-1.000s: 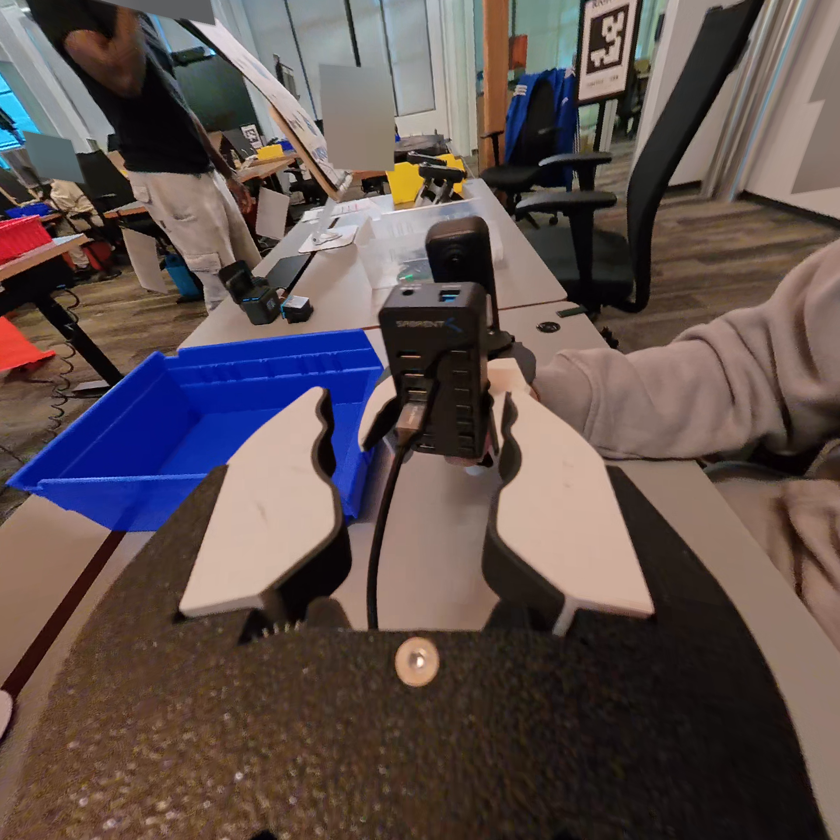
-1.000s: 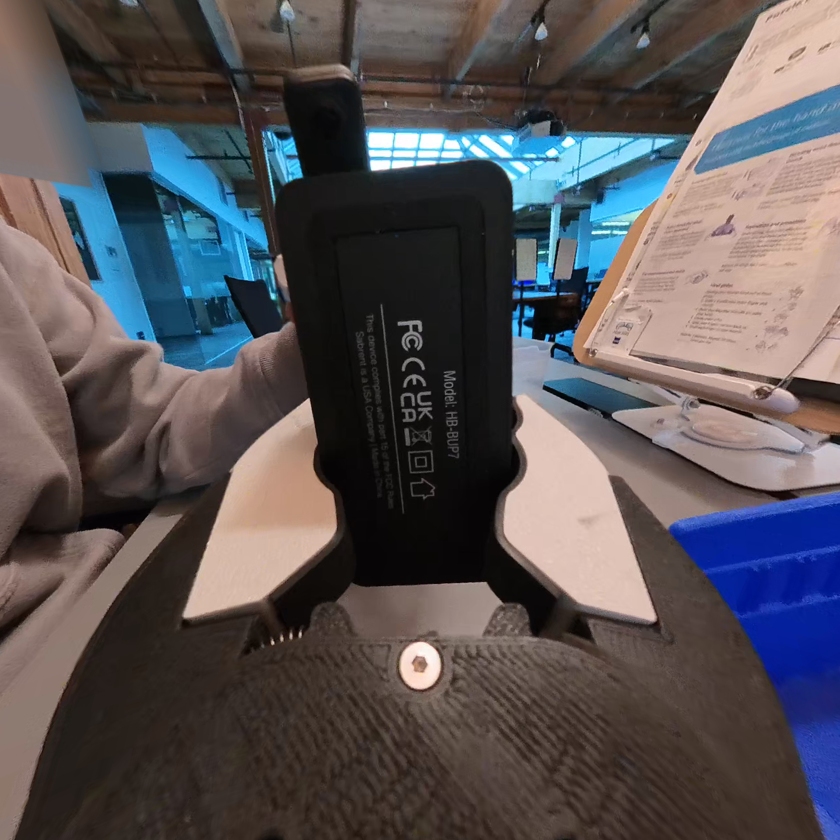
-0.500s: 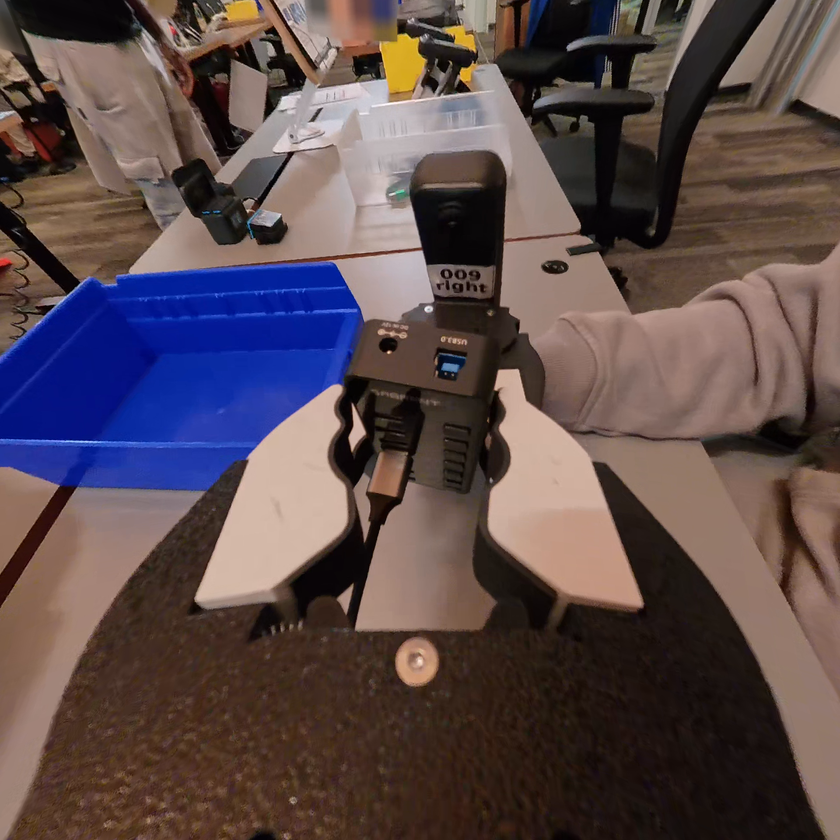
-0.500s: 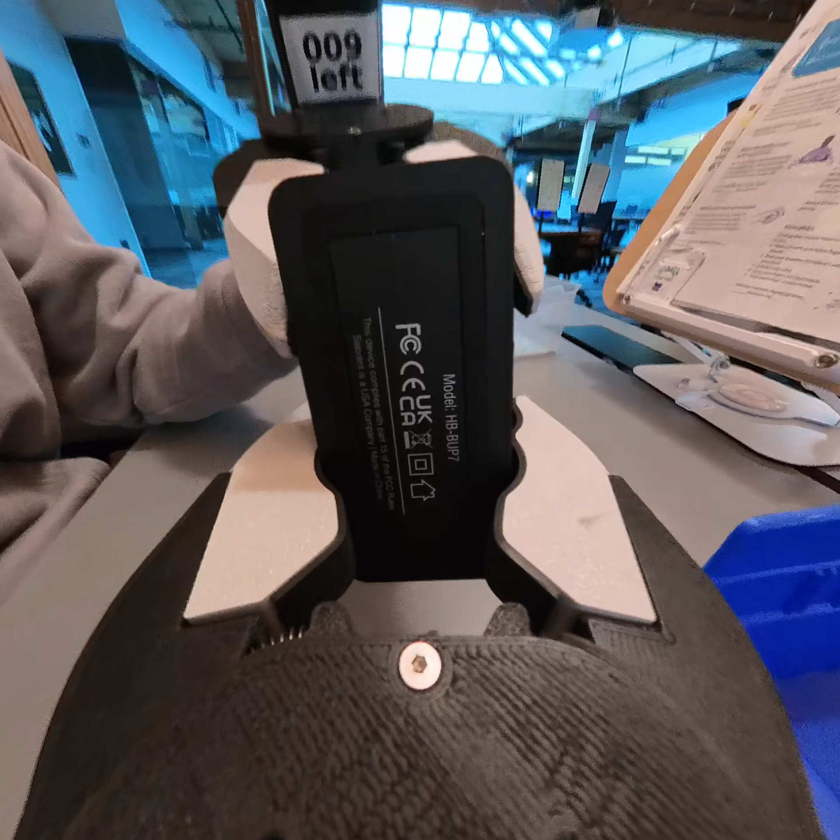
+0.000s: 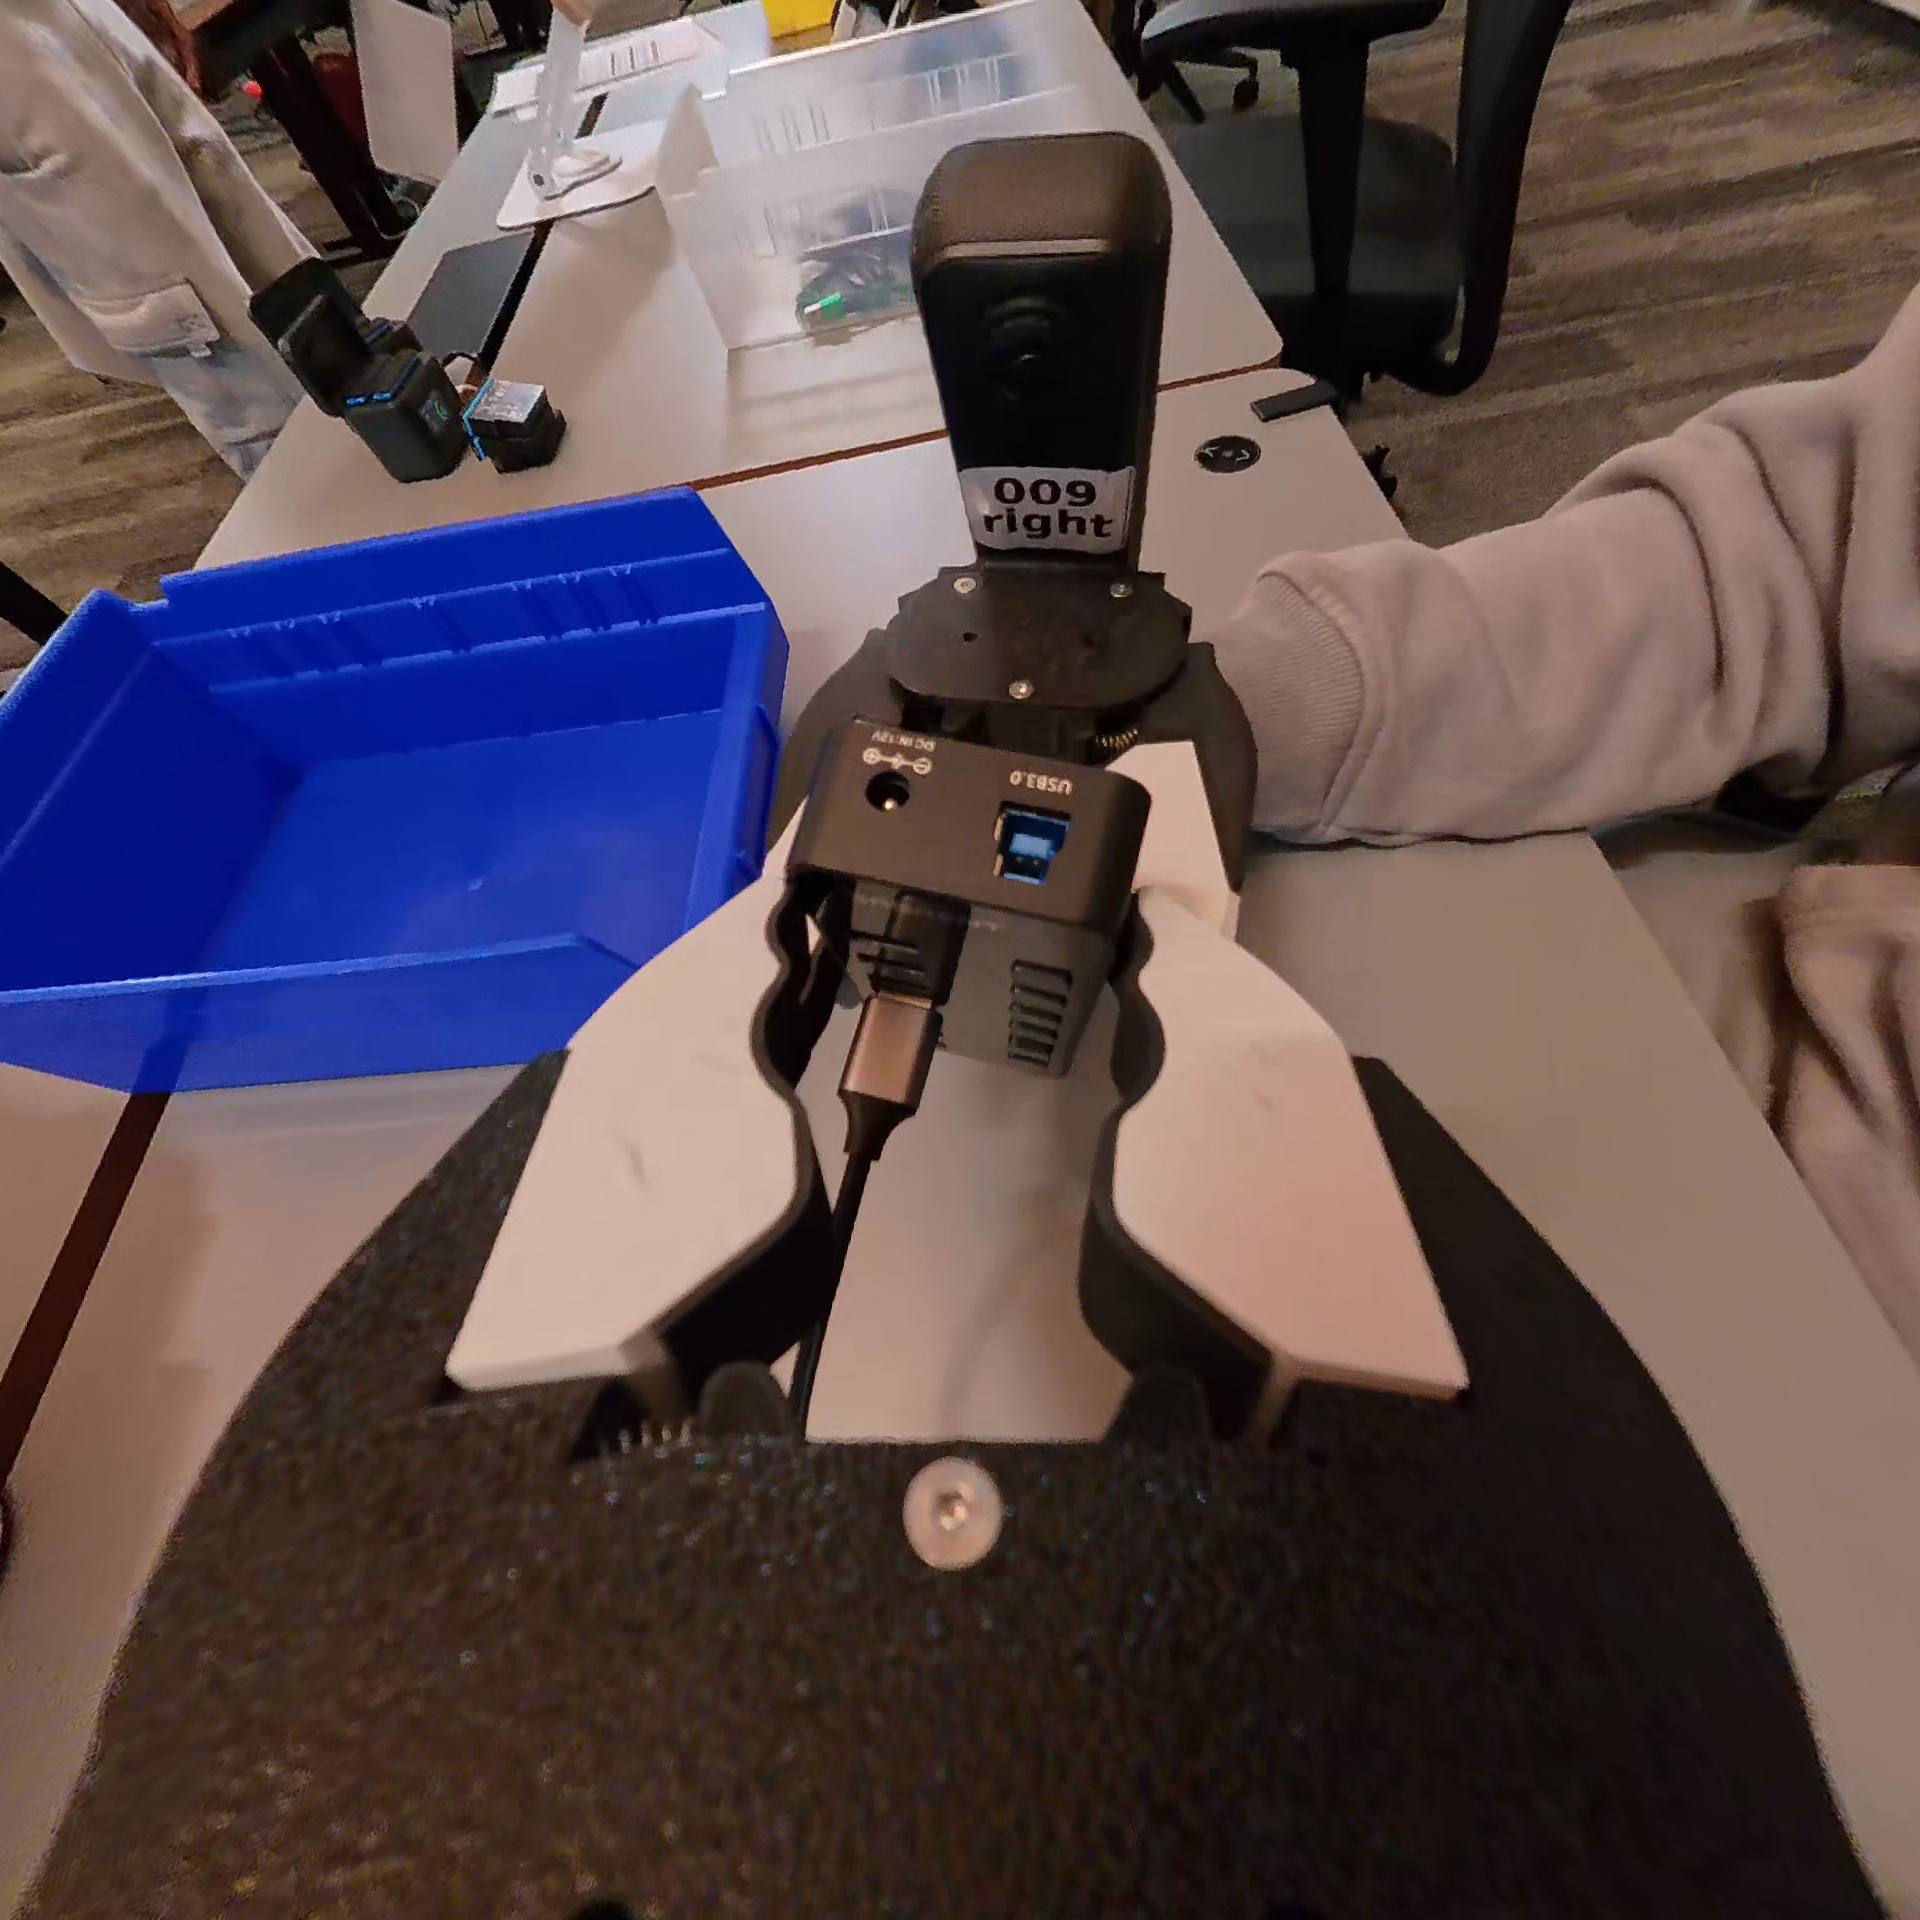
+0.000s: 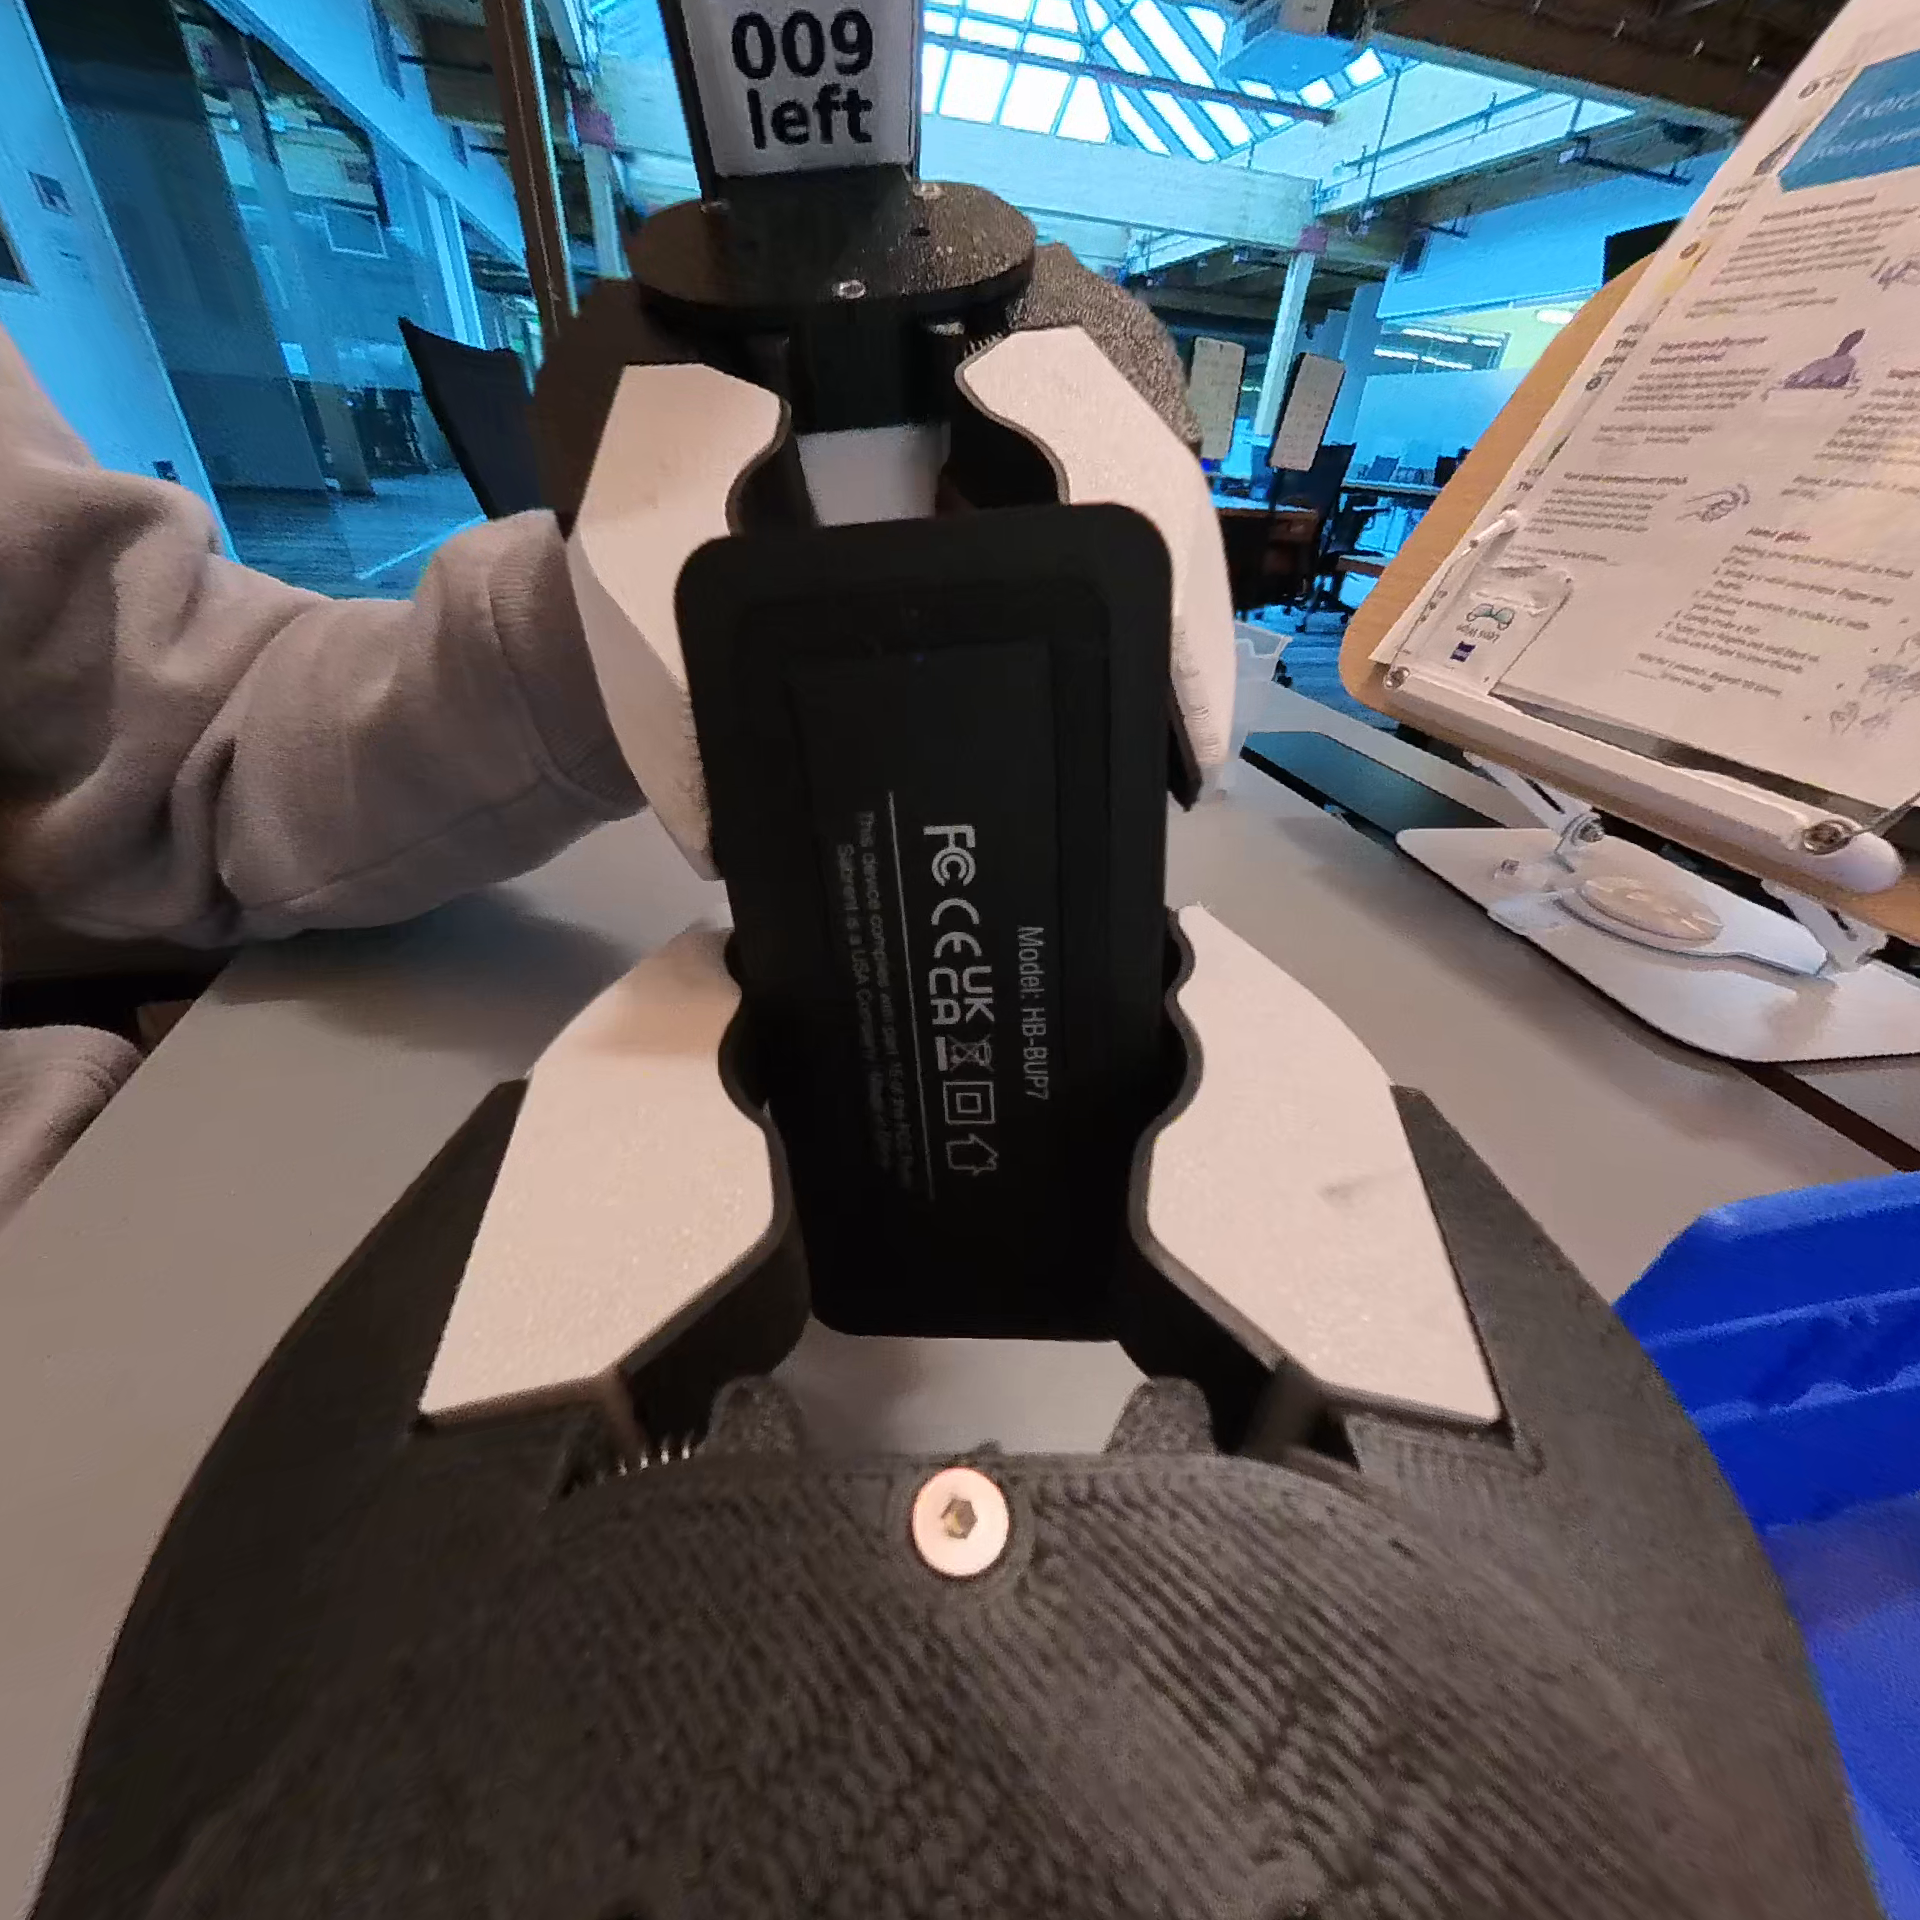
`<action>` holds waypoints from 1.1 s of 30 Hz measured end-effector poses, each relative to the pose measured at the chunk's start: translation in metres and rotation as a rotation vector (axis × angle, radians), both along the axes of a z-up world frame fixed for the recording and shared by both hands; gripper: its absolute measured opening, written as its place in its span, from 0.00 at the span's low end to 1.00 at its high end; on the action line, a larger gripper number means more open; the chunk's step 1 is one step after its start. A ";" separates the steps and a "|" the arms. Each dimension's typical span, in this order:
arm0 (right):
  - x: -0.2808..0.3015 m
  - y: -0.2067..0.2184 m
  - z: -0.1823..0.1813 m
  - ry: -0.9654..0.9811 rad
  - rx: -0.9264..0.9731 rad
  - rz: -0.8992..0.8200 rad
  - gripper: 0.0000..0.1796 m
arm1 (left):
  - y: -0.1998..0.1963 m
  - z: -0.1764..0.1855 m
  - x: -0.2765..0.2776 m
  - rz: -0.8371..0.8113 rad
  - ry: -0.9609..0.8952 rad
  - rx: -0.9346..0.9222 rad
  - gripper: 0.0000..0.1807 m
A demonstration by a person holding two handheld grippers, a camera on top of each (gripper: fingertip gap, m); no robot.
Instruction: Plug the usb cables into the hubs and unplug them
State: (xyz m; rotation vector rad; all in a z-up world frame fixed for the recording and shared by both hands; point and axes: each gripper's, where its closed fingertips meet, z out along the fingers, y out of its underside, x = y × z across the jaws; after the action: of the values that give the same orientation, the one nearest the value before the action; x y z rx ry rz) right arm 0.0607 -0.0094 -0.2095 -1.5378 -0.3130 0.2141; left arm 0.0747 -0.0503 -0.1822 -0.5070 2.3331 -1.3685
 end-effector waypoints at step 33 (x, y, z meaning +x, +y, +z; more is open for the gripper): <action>0.063 -0.016 0.011 0.159 0.035 -0.238 0.40 | 0.161 0.041 -0.008 0.764 -0.128 -0.181 0.54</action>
State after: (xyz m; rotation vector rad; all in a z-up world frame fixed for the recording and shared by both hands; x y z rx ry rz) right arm 0.1233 -0.0249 -0.1981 -1.4985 -0.0072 0.1410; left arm 0.0664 0.1107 -0.1416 -1.1727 1.6329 -1.1722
